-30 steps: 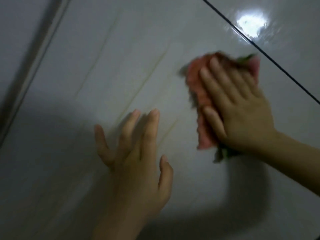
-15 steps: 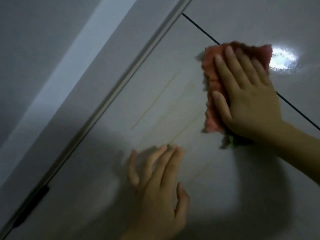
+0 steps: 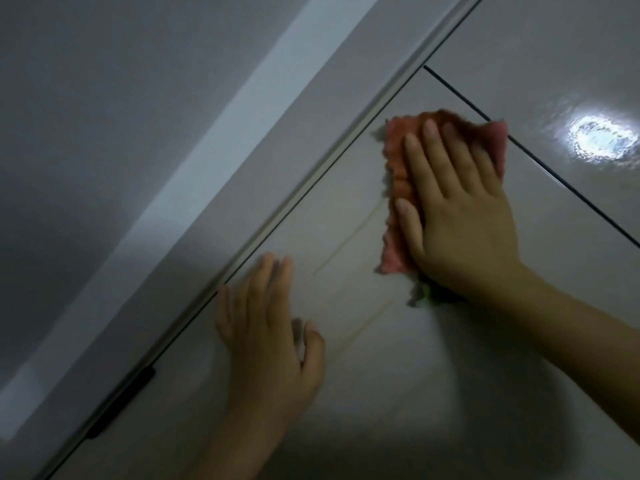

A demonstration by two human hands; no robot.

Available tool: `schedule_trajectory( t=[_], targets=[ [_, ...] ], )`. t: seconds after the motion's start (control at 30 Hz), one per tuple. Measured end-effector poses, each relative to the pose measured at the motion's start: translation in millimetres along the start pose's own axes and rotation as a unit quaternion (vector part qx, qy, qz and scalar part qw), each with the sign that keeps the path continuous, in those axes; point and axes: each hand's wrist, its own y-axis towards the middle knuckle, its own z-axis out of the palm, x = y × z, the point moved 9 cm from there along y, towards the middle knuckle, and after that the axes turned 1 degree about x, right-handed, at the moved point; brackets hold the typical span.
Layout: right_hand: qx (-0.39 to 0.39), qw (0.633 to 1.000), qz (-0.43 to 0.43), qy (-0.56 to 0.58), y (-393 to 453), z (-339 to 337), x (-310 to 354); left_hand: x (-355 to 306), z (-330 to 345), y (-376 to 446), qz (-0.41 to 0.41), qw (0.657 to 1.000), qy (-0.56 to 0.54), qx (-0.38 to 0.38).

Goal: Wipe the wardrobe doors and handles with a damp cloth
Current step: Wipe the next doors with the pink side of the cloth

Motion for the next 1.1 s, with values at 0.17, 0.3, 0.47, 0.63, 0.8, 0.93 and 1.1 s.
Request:
schedule_trajectory(
  t=[0.17, 0.3, 0.47, 0.63, 0.8, 0.93, 1.1],
  targets=[
    [0.073, 0.976, -0.207, -0.002, -62, 19, 50, 22, 10, -2, -0.010, 1.000, -0.001, 0.028],
    [0.058, 0.991, -0.125, 0.000, -26, 10, 30, 30, -3, 3, -0.003, 0.998, -0.060, 0.007],
    [0.027, 0.998, -0.054, 0.035, -16, 23, 78, 59, -12, -3, 0.013, 0.999, -0.033, -0.041],
    [0.089, 0.963, -0.251, 0.033, -81, 36, 110, 71, -9, -12, 0.010, 0.998, 0.017, -0.065],
    [0.014, 0.997, -0.068, 0.032, -14, 20, 73, 77, -6, -18, -0.003, 0.996, 0.044, -0.075],
    [0.021, 0.997, -0.060, 0.044, -24, 35, 113, 90, -1, -24, 0.010, 0.994, 0.078, -0.078],
    [0.079, 0.968, -0.235, 0.028, -89, 46, 134, 96, 8, -27, 0.034, 0.993, 0.098, -0.055]
  ],
)
